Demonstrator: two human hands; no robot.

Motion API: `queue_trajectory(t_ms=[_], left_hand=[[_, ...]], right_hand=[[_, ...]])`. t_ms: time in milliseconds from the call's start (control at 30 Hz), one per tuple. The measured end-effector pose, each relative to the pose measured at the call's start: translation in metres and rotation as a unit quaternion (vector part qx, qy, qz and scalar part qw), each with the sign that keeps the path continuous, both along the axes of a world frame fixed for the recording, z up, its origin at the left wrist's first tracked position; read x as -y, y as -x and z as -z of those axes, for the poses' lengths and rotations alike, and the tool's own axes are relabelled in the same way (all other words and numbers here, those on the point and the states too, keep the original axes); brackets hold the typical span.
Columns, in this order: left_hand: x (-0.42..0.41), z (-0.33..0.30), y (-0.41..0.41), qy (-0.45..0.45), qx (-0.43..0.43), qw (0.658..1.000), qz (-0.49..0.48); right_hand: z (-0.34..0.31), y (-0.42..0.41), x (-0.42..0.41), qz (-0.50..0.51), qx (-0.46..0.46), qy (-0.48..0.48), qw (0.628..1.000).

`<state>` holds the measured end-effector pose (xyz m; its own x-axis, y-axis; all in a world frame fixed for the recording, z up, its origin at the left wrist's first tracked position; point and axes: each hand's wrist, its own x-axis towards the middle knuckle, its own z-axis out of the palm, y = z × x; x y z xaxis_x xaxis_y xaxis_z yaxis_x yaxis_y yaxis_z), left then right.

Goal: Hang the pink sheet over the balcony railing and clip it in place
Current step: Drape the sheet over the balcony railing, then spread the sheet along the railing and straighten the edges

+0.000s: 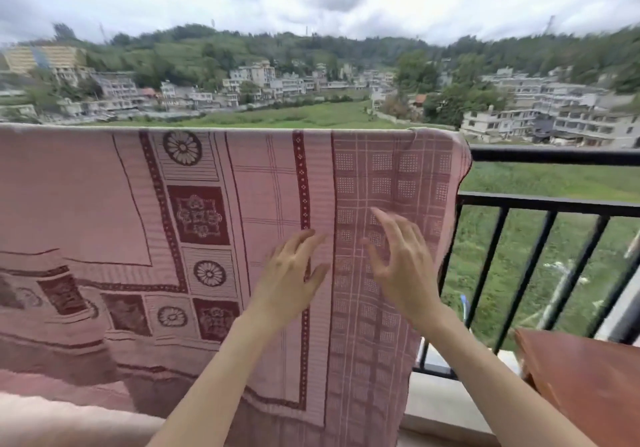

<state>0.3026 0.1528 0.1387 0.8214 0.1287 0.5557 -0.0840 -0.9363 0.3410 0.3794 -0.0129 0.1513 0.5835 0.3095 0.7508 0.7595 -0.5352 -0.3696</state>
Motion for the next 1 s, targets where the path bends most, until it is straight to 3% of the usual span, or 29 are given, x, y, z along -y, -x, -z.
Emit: queue_trajectory(t_ms=[200, 533, 767, 1000], left_hand=[[-0.105, 0.001, 0.092, -0.031, 0.027, 0.99, -0.134], [-0.348, -0.03, 0.321, -0.037, 0.01, 0.934, -0.355], [-0.473, -0.035, 0.411, -0.02, -0.012, 0.916, -0.4], [-0.582, -0.027, 0.392, -0.002, -0.006, 0.933, -0.359]], right_hand=[[-0.003, 0.057, -0.119, -0.142, 0.003, 0.119, 0.983], [-0.034, 0.214, -0.413, -0.321, 0.063, 0.138, 0.935], [-0.055, 0.291, -0.567, -0.355, 0.078, 0.13, 0.922], [-0.07, 0.264, -0.668, -0.261, 0.111, 0.142, 0.948]])
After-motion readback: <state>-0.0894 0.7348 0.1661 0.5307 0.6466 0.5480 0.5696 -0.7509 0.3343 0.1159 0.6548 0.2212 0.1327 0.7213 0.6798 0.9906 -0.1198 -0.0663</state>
